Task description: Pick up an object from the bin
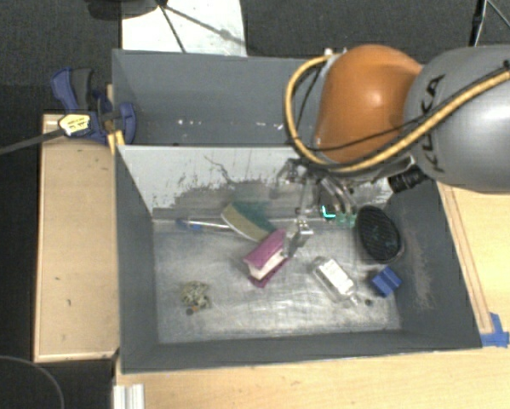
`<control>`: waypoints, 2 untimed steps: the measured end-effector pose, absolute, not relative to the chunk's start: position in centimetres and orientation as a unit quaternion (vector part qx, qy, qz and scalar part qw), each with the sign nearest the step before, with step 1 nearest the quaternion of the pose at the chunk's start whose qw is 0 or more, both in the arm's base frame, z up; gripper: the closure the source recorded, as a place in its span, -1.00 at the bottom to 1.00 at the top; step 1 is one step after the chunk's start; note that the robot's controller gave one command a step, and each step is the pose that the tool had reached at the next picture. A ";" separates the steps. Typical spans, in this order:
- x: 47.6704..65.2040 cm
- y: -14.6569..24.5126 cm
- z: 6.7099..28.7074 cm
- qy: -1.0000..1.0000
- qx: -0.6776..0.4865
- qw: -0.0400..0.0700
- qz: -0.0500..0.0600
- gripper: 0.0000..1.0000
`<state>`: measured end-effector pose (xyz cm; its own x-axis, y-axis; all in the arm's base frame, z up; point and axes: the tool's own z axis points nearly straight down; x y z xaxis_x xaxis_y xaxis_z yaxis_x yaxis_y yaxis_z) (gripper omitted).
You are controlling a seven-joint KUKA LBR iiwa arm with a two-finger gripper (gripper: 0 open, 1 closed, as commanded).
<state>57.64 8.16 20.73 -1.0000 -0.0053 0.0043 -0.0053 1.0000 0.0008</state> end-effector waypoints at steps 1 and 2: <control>56.5 8.9 9.8 -0.988 0.152 -0.008 0.000 -1.00; 56.5 8.5 10.5 -0.991 0.132 -0.004 -0.001 -1.00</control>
Offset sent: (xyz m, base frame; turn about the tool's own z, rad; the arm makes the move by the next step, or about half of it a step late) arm -0.0193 0.0081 -0.1373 -0.3229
